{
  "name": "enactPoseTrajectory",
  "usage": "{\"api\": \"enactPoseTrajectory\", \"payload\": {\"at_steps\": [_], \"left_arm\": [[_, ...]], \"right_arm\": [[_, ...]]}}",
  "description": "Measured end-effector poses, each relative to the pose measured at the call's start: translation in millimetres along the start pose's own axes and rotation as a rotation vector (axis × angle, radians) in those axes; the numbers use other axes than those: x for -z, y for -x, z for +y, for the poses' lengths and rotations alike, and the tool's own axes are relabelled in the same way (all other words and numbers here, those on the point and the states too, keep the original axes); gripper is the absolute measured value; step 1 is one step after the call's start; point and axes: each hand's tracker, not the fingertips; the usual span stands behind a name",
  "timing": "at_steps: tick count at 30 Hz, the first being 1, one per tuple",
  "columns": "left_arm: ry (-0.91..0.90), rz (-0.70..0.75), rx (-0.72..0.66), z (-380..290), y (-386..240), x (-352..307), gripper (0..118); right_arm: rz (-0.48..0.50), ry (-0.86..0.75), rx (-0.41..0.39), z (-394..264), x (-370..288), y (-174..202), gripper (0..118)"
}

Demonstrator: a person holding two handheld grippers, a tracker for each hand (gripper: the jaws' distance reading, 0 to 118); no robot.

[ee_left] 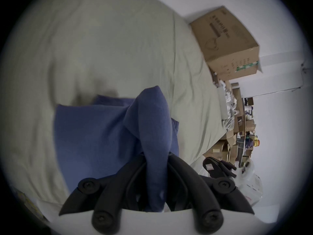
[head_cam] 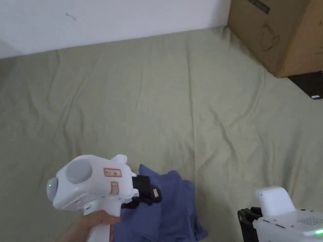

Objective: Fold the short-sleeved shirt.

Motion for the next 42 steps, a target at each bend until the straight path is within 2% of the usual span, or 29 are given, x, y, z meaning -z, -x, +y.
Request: {"api": "enactPoseTrajectory", "payload": {"at_steps": [3,4,5,6,7,8,12,13,14,16,17,19,23,27,31,38,42], "left_arm": [[0.011,-0.019,-0.023,4,-3,21,11],[0.018,-0.03,-0.038,5,-5,22,26],[0.023,-0.084,-0.061,4,-7,22,65],[0.028,-0.152,-0.081,4,-9,22,95],[0.026,-0.195,-0.094,4,-12,20,113],[0.018,-0.215,-0.098,3,-16,15,116],[-0.042,-0.199,-0.03,2,-20,-10,112],[-0.056,-0.162,-0.008,0,-18,-16,106],[-0.074,-0.13,0.009,-2,-14,-22,86],[-0.108,-0.044,0.027,-7,-4,-29,20],[-0.102,0.02,0.032,-9,2,-26,3],[-0.075,0.089,0.049,-16,7,-17,3],[-0.001,0.0,0.092,-28,-1,14,2],[0.041,0.091,0.197,-33,-18,55,2],[0.068,0.014,0.097,-31,-22,71,0],[0.08,0.025,0.162,-31,-37,83,0],[0.08,-0.062,0.153,-38,-33,67,0]], "right_arm": [[-0.013,-0.004,0.028,-4,-2,-11,2],[-0.013,-0.001,0.039,-4,-2,-14,2],[-0.011,0.001,0.047,-5,-1,-17,2],[-0.015,0.005,0.055,-6,0,-19,2],[-0.018,0.008,0.059,-7,2,-22,2],[-0.019,0.011,0.06,-8,5,-25,2],[-0.007,0.02,0.061,-10,7,-23,2],[-0.004,0.021,0.057,-10,8,-22,2],[-0.003,0.021,0.05,-11,8,-20,2],[0.001,0.022,0.038,-12,11,-19,2],[0.004,0.023,0.036,-12,12,-19,2],[0.01,0.025,0.036,-12,12,-16,2],[0.013,0.02,0.047,-12,13,-20,2],[-0.001,0.015,0.049,-12,9,-26,2],[-0.009,0.016,0.059,-12,5,-30,2],[-0.022,0.023,0.044,-9,2,-20,2],[-0.017,0.023,0.013,-4,2,-11,2]]}}
